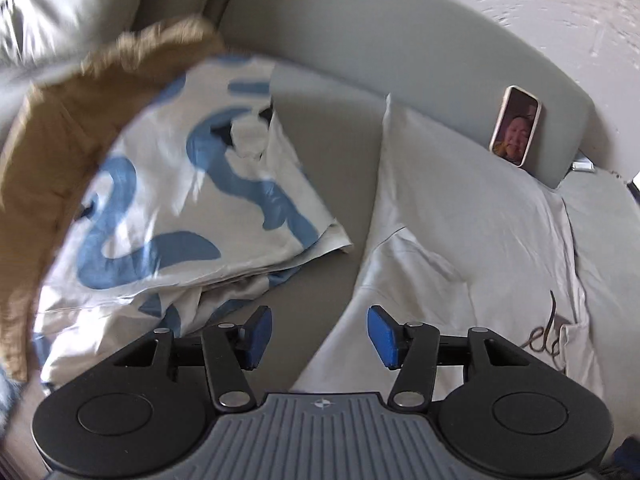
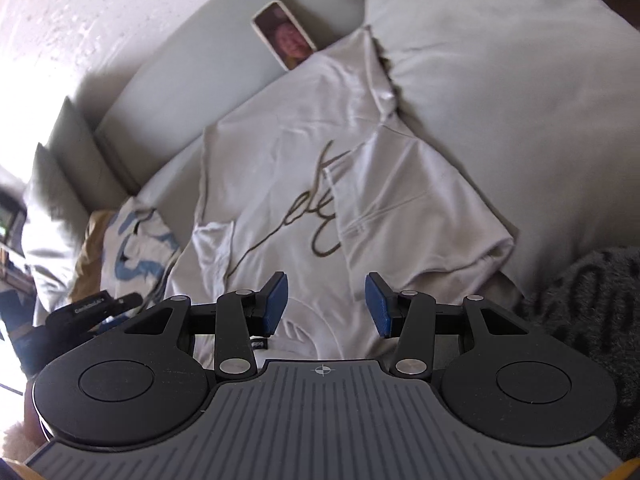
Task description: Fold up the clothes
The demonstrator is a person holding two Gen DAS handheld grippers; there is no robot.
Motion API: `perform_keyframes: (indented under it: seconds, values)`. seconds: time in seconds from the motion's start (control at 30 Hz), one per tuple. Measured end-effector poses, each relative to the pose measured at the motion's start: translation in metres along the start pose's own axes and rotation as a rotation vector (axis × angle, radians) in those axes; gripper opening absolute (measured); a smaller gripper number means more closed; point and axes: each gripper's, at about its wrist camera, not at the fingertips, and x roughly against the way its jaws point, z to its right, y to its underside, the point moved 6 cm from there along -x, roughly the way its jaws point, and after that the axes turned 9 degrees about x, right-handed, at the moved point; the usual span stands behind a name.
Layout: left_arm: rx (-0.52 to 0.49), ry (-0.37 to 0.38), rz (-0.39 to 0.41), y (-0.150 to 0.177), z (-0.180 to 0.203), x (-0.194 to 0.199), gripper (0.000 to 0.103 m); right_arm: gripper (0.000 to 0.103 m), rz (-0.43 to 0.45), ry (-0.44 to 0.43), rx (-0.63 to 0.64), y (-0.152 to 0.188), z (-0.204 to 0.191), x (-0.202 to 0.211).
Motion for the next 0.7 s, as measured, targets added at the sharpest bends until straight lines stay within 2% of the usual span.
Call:
perform_keyframes:
  seconds: [0.1, 0.2, 0.33, 0.43, 0.47, 0.57, 0.7]
  values:
    - [0.048, 0.014, -0.100, -0.002, -0.008, -0.022, 0.052, 0.049, 0.002, -0.001, -0.008, 0.001, 0.002, 0.000]
    - [0.060, 0.010, -0.162, 0.005, -0.010, -0.035, 0.052, 0.049, -0.002, -0.008, 0.011, 0.003, -0.003, 0.000]
    - [0.062, 0.059, -0.190, 0.014, -0.007, -0.037, 0.048, 0.049, -0.008, -0.005, 0.030, 0.004, -0.008, -0.001]
    - [0.053, 0.063, -0.198, 0.018, -0.005, -0.041, 0.046, 0.049, -0.014, -0.006, 0.026, 0.005, -0.009, -0.004]
    - [0.036, 0.046, -0.189, 0.019, -0.004, -0.041, 0.040, 0.049, -0.016, -0.008, 0.027, 0.005, -0.010, -0.004]
    - [-0.018, -0.006, -0.158, 0.022, -0.001, -0.038, 0.005, 0.049, -0.021, -0.015, 0.031, 0.007, -0.013, -0.005]
    - [-0.081, -0.069, -0.101, 0.022, 0.001, -0.026, 0.003, 0.049, -0.020, -0.014, 0.030, 0.008, -0.013, -0.004]
